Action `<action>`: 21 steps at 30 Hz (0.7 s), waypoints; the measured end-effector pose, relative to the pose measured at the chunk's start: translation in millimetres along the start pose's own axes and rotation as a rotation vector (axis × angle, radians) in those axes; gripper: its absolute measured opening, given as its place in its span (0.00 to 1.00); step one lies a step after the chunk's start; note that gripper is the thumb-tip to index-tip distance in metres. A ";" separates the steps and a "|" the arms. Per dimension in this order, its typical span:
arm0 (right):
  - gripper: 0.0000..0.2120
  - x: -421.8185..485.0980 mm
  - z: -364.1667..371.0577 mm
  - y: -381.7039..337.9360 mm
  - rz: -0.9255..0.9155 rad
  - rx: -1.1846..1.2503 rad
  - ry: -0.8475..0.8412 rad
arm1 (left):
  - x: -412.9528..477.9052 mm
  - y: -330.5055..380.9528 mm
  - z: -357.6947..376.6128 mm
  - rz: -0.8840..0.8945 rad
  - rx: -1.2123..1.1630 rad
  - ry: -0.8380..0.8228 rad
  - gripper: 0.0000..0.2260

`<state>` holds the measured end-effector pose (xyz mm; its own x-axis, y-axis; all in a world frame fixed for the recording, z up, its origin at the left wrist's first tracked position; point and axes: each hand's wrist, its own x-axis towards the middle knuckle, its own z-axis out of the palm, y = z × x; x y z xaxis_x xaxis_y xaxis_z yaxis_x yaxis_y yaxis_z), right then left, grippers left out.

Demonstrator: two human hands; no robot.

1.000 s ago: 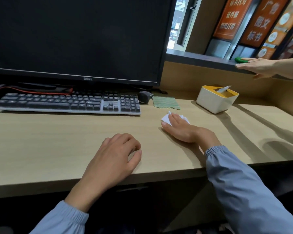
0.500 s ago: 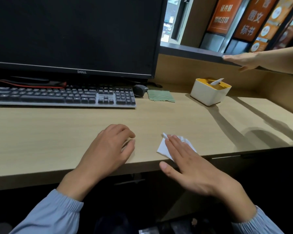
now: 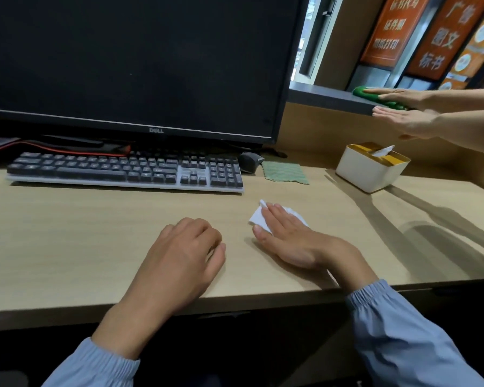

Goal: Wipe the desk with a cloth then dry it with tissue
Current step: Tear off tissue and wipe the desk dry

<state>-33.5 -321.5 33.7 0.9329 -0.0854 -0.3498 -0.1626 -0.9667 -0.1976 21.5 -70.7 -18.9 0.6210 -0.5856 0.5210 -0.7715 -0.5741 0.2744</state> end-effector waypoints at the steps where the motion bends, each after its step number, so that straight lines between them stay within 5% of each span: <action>1: 0.39 13.4 -5.3 0.5 -0.002 0.000 0.002 | 0.1 -1.0 0.3 -0.006 0.004 0.001 0.12; 12: 0.40 96.5 -41.1 4.6 0.007 -0.061 0.021 | -0.9 -2.0 4.3 -0.006 0.018 0.003 0.11; 21: 0.43 69.7 -31.0 -11.7 0.000 -0.056 0.071 | -4.9 -0.1 2.5 -0.010 0.014 0.052 0.11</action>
<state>43.4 -323.6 40.1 0.9537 -0.1009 -0.2833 -0.1466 -0.9785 -0.1450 19.0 -69.3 -23.4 0.6204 -0.5494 0.5597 -0.7629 -0.5881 0.2684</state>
